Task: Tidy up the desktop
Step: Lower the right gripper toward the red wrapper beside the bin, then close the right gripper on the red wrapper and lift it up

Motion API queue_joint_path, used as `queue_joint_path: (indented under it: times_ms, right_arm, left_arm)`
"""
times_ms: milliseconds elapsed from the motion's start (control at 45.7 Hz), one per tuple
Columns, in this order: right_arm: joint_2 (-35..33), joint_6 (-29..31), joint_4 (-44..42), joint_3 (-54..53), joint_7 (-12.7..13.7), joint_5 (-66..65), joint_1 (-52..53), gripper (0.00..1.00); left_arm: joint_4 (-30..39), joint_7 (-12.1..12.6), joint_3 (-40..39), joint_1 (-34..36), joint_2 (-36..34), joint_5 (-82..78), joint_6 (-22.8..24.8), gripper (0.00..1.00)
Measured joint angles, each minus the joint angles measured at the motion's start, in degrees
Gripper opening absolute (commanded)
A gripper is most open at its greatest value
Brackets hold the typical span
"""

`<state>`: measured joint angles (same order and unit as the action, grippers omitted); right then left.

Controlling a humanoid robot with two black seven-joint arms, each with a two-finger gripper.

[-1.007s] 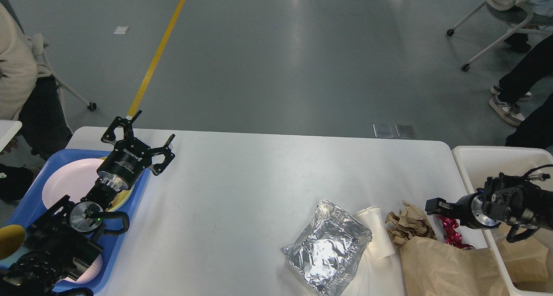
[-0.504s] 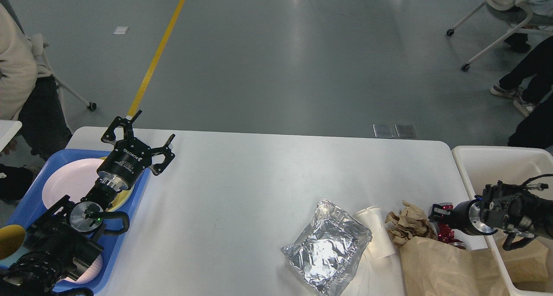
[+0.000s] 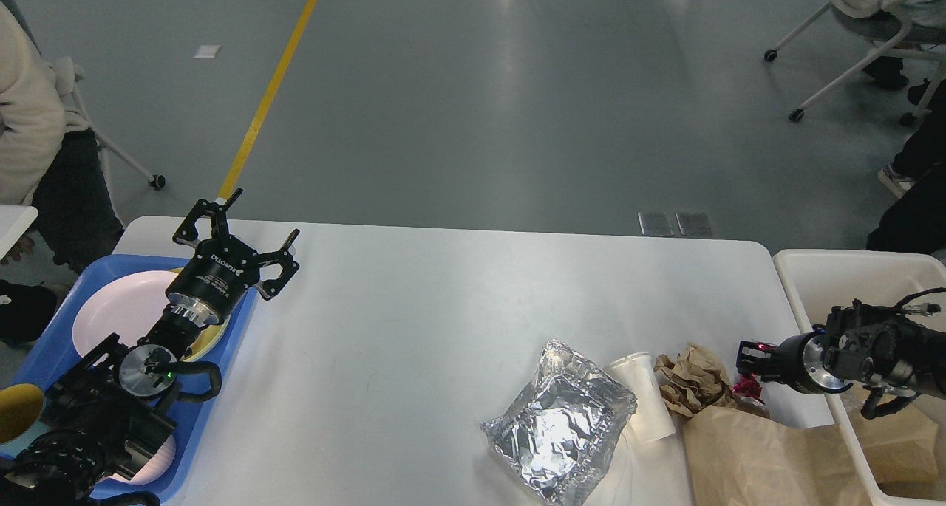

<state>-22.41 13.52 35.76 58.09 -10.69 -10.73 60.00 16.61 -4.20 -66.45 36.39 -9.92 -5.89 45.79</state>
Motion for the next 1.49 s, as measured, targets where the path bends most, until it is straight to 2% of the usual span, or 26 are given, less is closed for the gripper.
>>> queue_joint_path:
  times_ms: [219, 810, 920, 1248, 1489]
  right_arm:
    - [0.3, 0.1, 0.1, 0.0, 0.0, 0.0, 0.0, 0.00]
    - [-1.2, 0.8, 0.7, 0.0, -0.1, -0.1, 1.6, 0.00]
    - [-2.3, 4.4, 2.6, 0.2, -0.1, -0.1, 3.6, 0.00]
    - [-4.7, 23.6, 6.0, 3.4, -0.3, -0.2, 13.4, 0.00]
    - [-4.5, 27.9, 6.0, 5.7, -0.4, -0.1, 20.9, 0.00]
  left_arm:
    - [0.0, 0.0, 0.0, 0.0, 0.0, 0.0, 0.0, 0.97]
    - [0.0, 0.0, 0.0, 0.0, 0.0, 0.0, 0.0, 0.97]
    - [0.0, 0.0, 0.0, 0.0, 0.0, 0.0, 0.0, 0.97]
    - [0.0, 0.0, 0.0, 0.0, 0.0, 0.0, 0.0, 0.97]
    - [0.0, 0.0, 0.0, 0.0, 0.0, 0.0, 0.0, 0.97]
